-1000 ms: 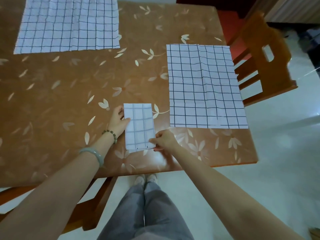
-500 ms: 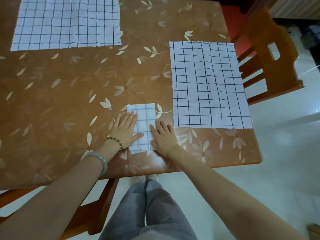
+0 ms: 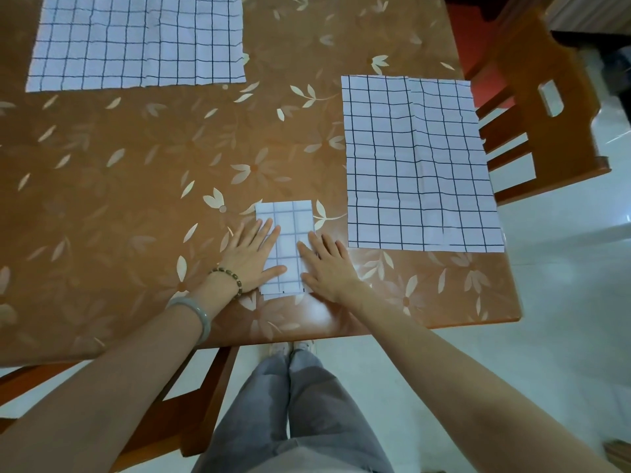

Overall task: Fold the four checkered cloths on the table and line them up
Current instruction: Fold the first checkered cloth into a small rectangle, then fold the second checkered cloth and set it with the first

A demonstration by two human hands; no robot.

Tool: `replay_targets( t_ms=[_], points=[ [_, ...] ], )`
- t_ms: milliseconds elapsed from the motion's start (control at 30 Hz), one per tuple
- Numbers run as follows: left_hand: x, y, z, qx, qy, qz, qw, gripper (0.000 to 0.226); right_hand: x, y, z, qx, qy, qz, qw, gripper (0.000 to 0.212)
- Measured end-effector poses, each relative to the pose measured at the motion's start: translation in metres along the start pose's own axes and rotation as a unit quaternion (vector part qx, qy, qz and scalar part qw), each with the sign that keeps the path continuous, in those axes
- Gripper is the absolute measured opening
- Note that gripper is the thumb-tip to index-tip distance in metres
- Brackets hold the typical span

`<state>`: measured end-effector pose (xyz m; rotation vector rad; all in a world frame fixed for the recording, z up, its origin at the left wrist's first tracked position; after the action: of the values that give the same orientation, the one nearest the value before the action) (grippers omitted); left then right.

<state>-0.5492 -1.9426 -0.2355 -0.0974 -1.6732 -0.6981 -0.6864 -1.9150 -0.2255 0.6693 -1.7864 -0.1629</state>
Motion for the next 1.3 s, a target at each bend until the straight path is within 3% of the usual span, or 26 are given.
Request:
replay_targets(
  t_ms=[133,233,300,400,467,700,867,1067,1300],
  points=[
    [0.024,-0.001,-0.009,0.041,0.118,-0.034,0.992,0.087,0.039,0.003,-0.001,-0.005,-0.188,0.080,0.979,0.060],
    [0.069,0.004,-0.020,0.062,0.276,0.018,0.959,0.080,0.075,0.012,0.007,-0.028,-0.298,0.117,0.947,0.060],
    [0.098,0.013,-0.029,0.070,0.384,0.053,0.919,0.076,0.103,0.027,0.012,-0.050,-0.391,0.154,0.906,0.058],
    [0.136,0.031,-0.025,0.040,0.583,0.037,0.811,0.080,0.143,0.056,0.014,-0.054,-0.531,0.190,0.824,0.059],
    [0.164,0.043,-0.016,-0.004,0.630,0.038,0.776,0.079,0.163,0.078,0.016,-0.045,-0.572,0.205,0.793,0.062],
    [0.247,0.063,0.039,-0.129,0.631,0.101,0.758,0.110,0.220,0.170,0.037,-0.018,-0.580,0.300,0.757,0.072],
    [0.264,0.057,0.097,-0.168,0.613,0.093,0.766,0.105,0.225,0.227,0.078,-0.031,-0.579,0.347,0.737,0.074],
    [0.275,0.039,0.170,-0.167,0.624,0.084,0.758,0.109,0.221,0.273,0.149,-0.050,-0.579,0.353,0.734,0.078],
    [0.280,0.007,0.281,-0.114,0.658,0.138,0.731,0.107,0.233,0.316,0.253,-0.032,-0.596,0.318,0.736,0.078]
  ],
)
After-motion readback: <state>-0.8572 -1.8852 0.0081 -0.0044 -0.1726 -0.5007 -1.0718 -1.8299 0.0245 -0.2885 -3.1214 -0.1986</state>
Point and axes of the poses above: each hand's wrist, its own y-axis away from the middle knuckle, its own x-axis out of the back of the hand, z = x × y, the point moved 9 cm from there along -y, towards the middle knuckle, and after that the axes turned 8 degrees about -y, right-handed, at the moved point
